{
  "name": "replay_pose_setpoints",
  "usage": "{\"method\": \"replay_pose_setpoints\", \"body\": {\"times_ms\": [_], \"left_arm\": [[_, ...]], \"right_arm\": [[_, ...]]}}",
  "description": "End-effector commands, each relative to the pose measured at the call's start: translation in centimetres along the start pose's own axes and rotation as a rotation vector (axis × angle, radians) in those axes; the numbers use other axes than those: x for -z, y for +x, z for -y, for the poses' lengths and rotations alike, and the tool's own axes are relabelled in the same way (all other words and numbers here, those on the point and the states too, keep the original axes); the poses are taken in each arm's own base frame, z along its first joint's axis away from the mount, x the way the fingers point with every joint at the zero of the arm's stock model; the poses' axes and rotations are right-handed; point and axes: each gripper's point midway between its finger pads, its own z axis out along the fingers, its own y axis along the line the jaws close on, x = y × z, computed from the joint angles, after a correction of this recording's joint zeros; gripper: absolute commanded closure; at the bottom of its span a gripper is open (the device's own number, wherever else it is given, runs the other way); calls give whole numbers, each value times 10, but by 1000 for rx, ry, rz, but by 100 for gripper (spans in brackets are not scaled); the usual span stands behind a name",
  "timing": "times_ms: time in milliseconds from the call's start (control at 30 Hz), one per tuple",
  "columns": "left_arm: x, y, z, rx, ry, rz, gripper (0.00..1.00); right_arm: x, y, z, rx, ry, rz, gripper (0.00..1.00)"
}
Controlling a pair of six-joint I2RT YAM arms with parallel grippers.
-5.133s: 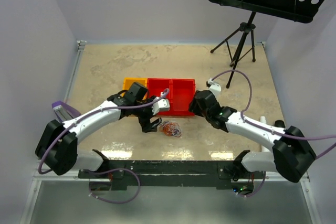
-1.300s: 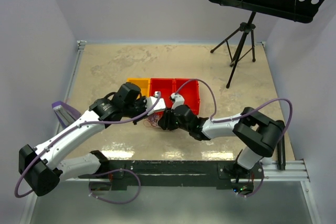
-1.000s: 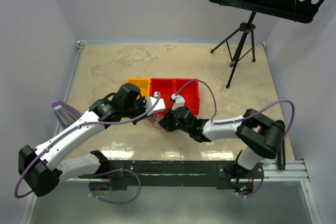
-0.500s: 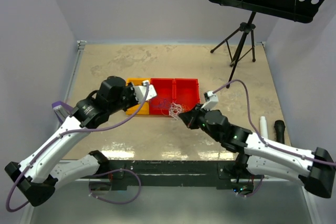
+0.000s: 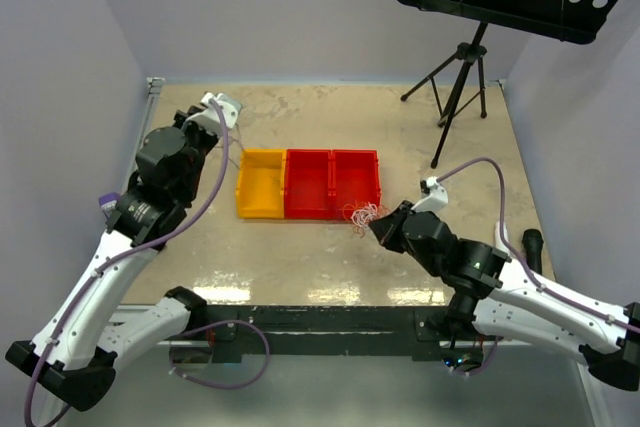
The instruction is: Untangle the cables
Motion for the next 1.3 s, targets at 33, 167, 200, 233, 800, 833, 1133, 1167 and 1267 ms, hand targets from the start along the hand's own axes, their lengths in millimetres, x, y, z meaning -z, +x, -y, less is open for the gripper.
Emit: {"method": "replay_pose_setpoints", "body": {"times_ms": [33,167,200,233,800,833,1133,1167,1267], "left_arm": [[23,-49,-70,204,-229,149,100],[32,-70,-74,239,-182,233,100],[33,-75,-71,247,-151,253,100],[34,-79,-66,247,-110,261,100],[3,-62,19,172,201,196,100],[-3,-51,32,158,229,167,100],[-38,0,106,144,362,42,100],[-40,4,111,147,368,32,100],[-48,16,125,145,387,2,100]], "right_arm": [[-2,-4,0,-11,64,1,100],[-10,21,-3,13,12,-80,100],[-12,25,-5,12,-12,-94,100],[-14,32,-7,18,-33,-115,100],[-34,119,-23,161,-160,-361,100],[-33,122,-22,161,-162,-370,100],[-26,119,-24,135,-192,-361,100],[-25,119,-23,131,-192,-359,100],[-23,119,-19,121,-189,-358,100]]}}
